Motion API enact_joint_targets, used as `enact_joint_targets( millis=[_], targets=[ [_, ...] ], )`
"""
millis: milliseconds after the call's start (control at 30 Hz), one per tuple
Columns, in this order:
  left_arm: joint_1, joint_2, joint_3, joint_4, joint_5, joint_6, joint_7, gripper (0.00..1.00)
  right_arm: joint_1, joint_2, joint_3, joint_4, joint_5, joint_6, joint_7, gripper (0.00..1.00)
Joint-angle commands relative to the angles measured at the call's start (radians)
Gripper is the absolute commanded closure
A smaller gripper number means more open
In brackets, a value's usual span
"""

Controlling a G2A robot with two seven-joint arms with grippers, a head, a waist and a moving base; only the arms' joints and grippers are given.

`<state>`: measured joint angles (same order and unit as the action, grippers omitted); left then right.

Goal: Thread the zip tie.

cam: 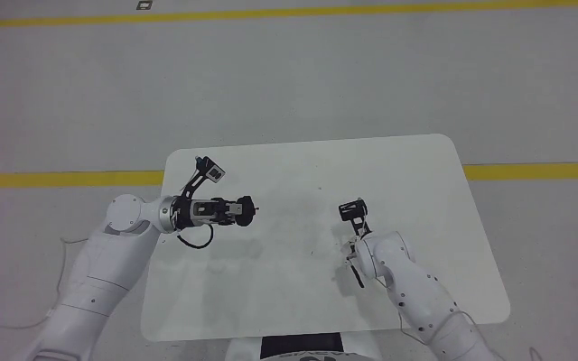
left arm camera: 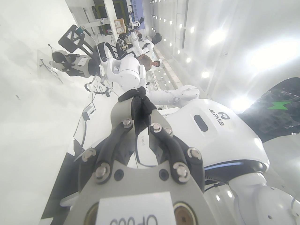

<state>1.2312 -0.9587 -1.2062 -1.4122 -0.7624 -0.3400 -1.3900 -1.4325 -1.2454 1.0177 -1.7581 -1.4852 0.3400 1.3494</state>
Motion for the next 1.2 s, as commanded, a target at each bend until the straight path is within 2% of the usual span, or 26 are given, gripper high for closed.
enact_joint_targets(
  millis=[0, 267, 400, 767, 967, 1167],
  targets=[
    [0.000, 0.000, 0.000, 0.000, 0.000, 0.000, 0.000, 1.00, -0.001, -0.003, 0.001, -0.001, 0.001, 0.000, -0.002, 0.87],
    [0.000, 0.000, 0.000, 0.000, 0.000, 0.000, 0.000, 1.00, -0.020, -0.008, 0.016, -0.021, -0.012, -0.008, -0.004, 0.82],
    [0.000, 0.000, 0.000, 0.000, 0.000, 0.000, 0.000, 1.00, -0.028, -0.010, 0.024, -0.029, -0.019, -0.008, -0.009, 0.72],
    [0.000, 0.000, 0.000, 0.000, 0.000, 0.000, 0.000, 1.00, -0.046, -0.018, 0.041, -0.043, -0.024, -0.020, -0.017, 0.74],
    [0.000, 0.000, 0.000, 0.000, 0.000, 0.000, 0.000, 1.00, -0.034, -0.025, 0.036, -0.022, -0.016, -0.042, 0.003, 0.76],
    [0.000, 0.000, 0.000, 0.000, 0.000, 0.000, 0.000, 1.00, -0.046, -0.028, 0.041, -0.046, -0.018, -0.061, 0.004, 0.76]
  ],
)
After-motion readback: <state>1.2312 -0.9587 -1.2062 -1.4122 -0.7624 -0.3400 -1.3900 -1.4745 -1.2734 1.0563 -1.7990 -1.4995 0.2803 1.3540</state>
